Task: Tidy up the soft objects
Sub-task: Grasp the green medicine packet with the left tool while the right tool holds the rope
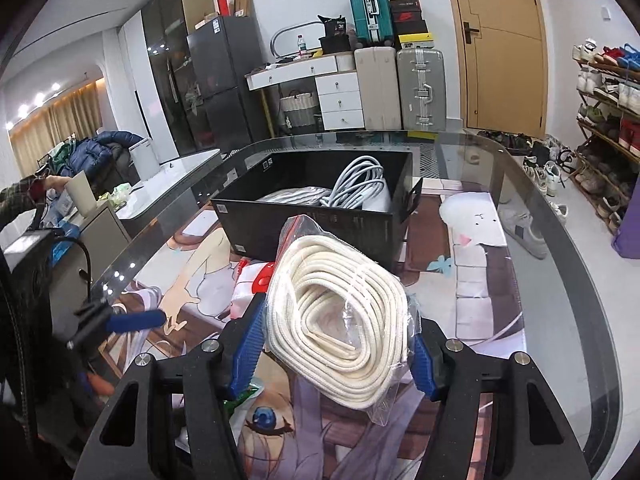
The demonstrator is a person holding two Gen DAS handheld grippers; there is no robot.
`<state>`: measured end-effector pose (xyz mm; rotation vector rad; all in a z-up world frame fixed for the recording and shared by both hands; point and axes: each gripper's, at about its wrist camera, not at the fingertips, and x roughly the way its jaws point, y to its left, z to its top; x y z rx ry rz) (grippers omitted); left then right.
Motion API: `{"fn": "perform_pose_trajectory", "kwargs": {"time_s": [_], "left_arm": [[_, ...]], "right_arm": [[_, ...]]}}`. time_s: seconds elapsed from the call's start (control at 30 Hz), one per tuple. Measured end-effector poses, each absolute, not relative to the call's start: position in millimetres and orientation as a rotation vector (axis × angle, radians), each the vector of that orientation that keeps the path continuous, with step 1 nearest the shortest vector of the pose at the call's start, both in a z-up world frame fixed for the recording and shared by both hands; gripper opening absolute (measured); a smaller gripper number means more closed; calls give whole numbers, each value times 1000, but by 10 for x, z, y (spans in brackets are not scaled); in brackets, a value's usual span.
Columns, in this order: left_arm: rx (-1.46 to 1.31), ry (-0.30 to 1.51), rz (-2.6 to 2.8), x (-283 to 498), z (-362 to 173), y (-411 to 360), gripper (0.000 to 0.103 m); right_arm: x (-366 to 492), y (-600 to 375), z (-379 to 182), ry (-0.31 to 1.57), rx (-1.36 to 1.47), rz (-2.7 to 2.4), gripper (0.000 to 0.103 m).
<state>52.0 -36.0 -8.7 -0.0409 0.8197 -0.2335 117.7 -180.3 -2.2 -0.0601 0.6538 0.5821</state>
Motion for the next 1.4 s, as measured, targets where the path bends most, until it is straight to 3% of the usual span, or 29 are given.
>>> {"fn": "perform_pose_trajectory", "kwargs": {"time_s": [0.27, 0.67, 0.73, 0.83, 0.87, 0.97, 1.1, 1.4], "left_arm": [[30, 877, -262, 502, -169, -669, 103], [33, 891, -287, 521, -193, -404, 101], [61, 882, -295, 537, -195, -472, 96], [102, 859, -284, 555, -166, -534, 71], [104, 846, -291, 548, -153, -543, 53], [78, 822, -313, 529, -130, -530, 40], [57, 806, -305, 503, -113, -518, 34], [-9, 737, -276, 494, 66, -345, 33]], "right_arm": [[1171, -1815, 14, 654, -56, 585, 63], [1187, -1810, -26, 658, -62, 595, 63], [1187, -1807, -25, 657, -63, 596, 63], [1186, -1803, -26, 653, -66, 600, 63], [1185, -1798, -26, 653, -67, 600, 63], [1181, -1792, -24, 654, -67, 601, 63], [1174, -1806, -10, 648, -63, 600, 63], [1145, -1831, 32, 633, -59, 600, 63]]}}
